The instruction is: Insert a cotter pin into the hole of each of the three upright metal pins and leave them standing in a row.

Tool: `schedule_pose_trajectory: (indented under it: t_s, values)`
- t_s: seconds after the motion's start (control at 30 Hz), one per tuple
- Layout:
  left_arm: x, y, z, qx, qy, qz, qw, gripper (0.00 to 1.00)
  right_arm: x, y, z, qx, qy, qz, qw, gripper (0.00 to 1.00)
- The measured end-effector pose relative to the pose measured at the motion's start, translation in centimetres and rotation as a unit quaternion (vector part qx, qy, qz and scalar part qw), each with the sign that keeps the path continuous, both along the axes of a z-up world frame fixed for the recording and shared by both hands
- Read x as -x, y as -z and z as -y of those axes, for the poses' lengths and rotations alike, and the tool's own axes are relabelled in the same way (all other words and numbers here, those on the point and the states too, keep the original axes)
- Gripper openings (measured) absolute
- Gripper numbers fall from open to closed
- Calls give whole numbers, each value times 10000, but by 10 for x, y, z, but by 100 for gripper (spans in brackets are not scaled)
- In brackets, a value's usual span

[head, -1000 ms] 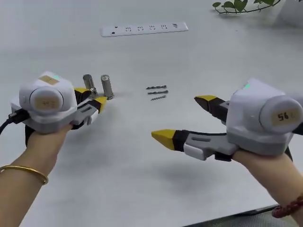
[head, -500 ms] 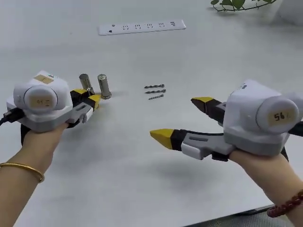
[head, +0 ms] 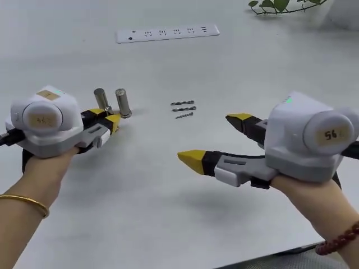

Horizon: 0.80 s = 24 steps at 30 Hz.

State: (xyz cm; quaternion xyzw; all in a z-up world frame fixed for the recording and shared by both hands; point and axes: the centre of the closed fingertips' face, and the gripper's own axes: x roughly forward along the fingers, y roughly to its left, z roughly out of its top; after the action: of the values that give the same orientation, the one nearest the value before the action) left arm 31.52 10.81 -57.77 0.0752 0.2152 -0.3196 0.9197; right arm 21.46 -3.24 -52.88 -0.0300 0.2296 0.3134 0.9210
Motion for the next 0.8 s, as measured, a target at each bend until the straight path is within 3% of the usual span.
schedule_pose_trajectory:
  t_s: [0.07, 0.2, 0.37, 0.8]
  values:
    - [6, 0, 4, -180, 132, 62, 9997, 6, 1, -1, 1, 14, -5, 14, 10000, 71]
    - [15, -2, 12, -116, 235, 37, 9996, 6, 1, -2, 3, 10, 12, 20, 10000, 71]
    - [28, -1, 23, -219, 461, 36, 9987, 6, 4, -2, 4, 28, -11, 17, 10000, 71]
    - [48, -6, 41, -105, 689, 3, 9976, 6, 7, -4, 5, 4, -32, 13, 10000, 68]
